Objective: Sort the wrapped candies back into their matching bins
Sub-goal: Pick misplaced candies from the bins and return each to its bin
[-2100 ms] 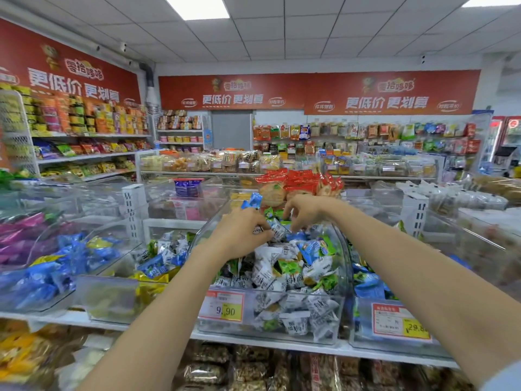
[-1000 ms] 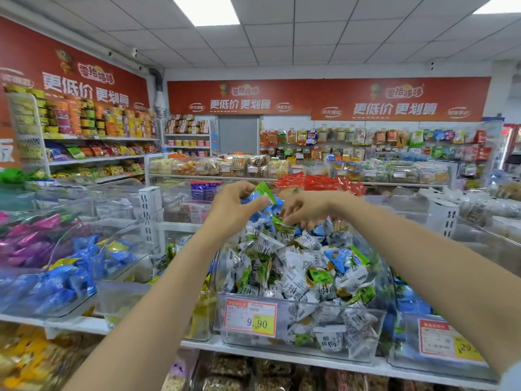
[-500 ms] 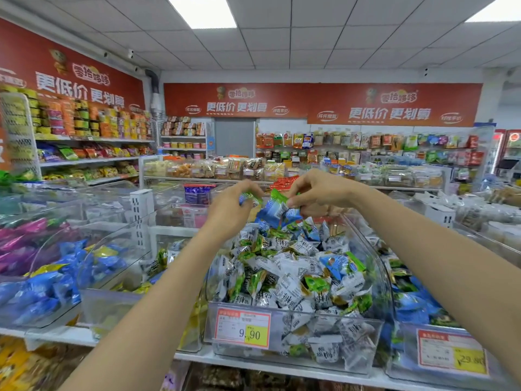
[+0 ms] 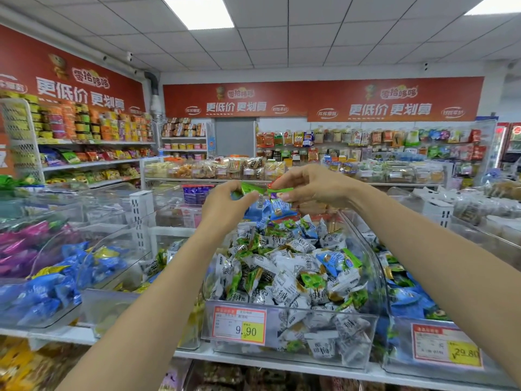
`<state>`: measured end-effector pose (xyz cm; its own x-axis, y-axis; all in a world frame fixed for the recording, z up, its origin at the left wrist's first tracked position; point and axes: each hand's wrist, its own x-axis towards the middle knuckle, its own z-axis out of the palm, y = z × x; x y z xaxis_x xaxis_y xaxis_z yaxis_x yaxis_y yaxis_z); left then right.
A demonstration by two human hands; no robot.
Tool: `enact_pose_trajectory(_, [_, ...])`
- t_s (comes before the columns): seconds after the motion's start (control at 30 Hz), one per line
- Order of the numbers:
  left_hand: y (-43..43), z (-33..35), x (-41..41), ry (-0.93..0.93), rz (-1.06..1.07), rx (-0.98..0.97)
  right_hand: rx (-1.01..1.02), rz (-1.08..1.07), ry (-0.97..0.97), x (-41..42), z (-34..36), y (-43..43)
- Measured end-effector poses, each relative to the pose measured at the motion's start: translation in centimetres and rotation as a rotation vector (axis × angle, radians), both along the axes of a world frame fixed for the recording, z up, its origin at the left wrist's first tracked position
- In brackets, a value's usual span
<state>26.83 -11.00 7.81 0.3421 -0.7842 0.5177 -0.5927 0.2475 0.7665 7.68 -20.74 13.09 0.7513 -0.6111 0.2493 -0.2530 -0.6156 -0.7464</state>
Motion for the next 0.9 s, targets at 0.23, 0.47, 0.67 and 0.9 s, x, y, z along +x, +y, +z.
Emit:
enact_pose_trajectory(0.23, [0.6,-0.4,-0.9,0.251,-0.174,0.077,0.032,0.048,-0.042,1.6,-0.9,0.4])
enact_pose_trajectory(0.47, [0.6,-0.3,-0.6,0.27,-0.225,0.039,0.075,0.081,-0.112,2.2,-1.0,0.0])
enact_pose_trajectory(0.67, [-0.1,-0.6,0.8,0.355,-0.201,-0.011,0.149,0.154,-0.07,3.1,-0.8,-0.7])
enact_pose_trajectory(0.9, [0.1,-0.4,2.0,0.428,-0.122,-0.036,-0.088,-0.063,0.32,4.5,-2.0,-4.1])
